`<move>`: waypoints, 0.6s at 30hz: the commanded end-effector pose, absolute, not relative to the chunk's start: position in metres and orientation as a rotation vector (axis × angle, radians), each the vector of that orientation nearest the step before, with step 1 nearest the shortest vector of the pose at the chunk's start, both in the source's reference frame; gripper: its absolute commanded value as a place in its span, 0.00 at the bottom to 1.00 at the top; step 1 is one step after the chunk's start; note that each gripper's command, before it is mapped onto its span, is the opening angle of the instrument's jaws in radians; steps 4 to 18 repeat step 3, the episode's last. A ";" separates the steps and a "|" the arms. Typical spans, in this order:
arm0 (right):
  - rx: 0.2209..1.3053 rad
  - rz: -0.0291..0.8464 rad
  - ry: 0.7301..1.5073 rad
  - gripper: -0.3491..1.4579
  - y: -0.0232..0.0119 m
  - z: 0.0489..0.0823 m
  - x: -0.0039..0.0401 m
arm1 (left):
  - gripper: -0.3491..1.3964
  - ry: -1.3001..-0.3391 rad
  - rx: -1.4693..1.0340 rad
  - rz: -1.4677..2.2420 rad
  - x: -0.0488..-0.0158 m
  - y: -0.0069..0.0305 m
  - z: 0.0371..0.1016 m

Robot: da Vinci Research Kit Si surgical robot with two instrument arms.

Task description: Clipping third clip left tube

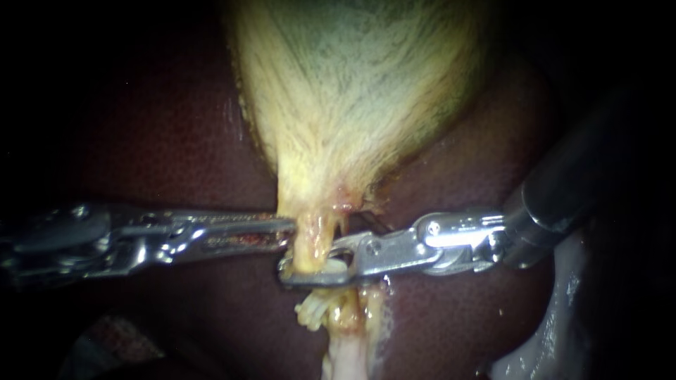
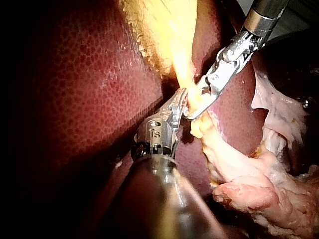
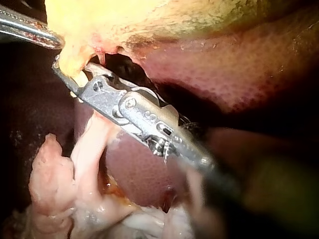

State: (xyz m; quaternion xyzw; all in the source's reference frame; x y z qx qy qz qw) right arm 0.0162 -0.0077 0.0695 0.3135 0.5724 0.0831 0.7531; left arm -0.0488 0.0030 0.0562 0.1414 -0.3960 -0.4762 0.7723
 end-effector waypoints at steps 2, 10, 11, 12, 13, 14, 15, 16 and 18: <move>0.684 0.180 1.250 0.05 -0.0077 0.0696 0.0162 | 0.00 -0.858 0.307 -1.032 -0.0488 0.0030 0.0563; 0.684 0.180 1.250 0.05 -0.0077 0.0696 0.0162 | 0.00 -0.858 0.307 -1.032 -0.0488 0.0030 0.0563; 0.684 0.180 1.250 0.05 -0.0077 0.0696 0.0162 | 0.00 -0.858 0.307 -1.032 -0.0488 0.0030 0.0563; 0.684 0.180 1.250 0.05 -0.0077 0.0696 0.0162 | 0.00 -0.858 0.307 -1.032 -0.0488 0.0030 0.0563; 0.684 0.180 1.250 0.05 -0.0077 0.0696 0.0162 | 0.00 -0.858 0.307 -1.032 -0.0488 0.0030 0.0563; 0.684 0.180 1.250 0.05 -0.0077 0.0696 0.0162 | 0.00 -0.858 0.307 -1.032 -0.0488 0.0030 0.0563; 0.684 0.180 1.250 0.05 -0.0077 0.0696 0.0162 | 0.00 -0.858 0.307 -1.032 -0.0488 0.0030 0.0563; 0.684 0.180 1.250 0.05 -0.0077 0.0696 0.0162 | 0.00 -0.858 0.307 -1.032 -0.0488 0.0030 0.0563; 0.684 0.180 1.250 0.05 -0.0077 0.0696 0.0162 | 0.00 -0.858 0.307 -1.032 -0.0488 0.0030 0.0563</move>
